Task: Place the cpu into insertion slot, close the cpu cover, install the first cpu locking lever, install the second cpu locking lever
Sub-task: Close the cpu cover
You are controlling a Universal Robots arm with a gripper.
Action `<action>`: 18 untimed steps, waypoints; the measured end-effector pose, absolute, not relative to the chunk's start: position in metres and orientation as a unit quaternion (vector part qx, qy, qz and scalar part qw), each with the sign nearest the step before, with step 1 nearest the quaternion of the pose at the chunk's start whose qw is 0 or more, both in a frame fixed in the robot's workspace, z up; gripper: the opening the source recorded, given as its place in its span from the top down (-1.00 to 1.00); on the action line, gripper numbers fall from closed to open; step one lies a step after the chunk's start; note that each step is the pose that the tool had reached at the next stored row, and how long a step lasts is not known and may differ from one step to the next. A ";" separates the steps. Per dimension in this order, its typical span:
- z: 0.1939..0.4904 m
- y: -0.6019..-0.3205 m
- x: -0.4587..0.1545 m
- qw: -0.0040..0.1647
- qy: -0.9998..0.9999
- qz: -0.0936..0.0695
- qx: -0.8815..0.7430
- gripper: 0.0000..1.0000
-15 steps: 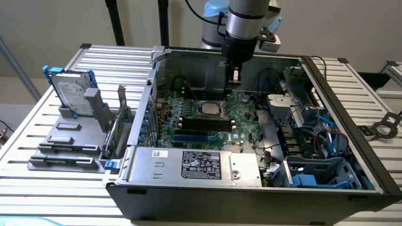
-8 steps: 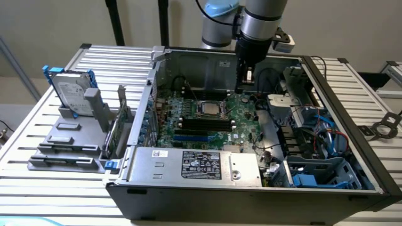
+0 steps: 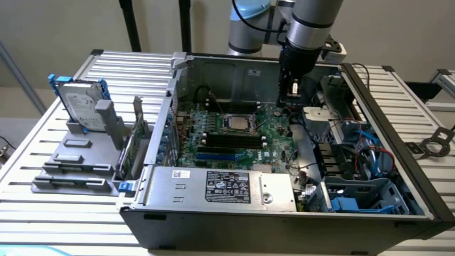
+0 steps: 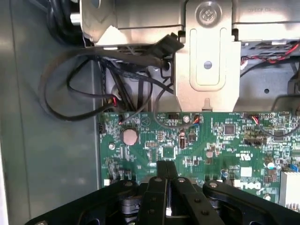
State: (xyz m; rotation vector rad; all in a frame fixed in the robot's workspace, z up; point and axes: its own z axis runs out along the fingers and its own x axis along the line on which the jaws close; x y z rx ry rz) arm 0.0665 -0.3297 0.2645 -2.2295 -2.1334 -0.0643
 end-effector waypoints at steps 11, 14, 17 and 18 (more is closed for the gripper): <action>0.246 -0.331 0.057 0.030 -0.694 -0.018 -0.719 0.79; 0.246 -0.331 0.056 0.040 -0.694 -0.008 -0.719 0.79; 0.246 -0.331 0.055 0.041 -0.694 0.001 -0.719 0.79; 0.246 -0.331 0.055 0.039 -0.694 0.003 -0.719 0.79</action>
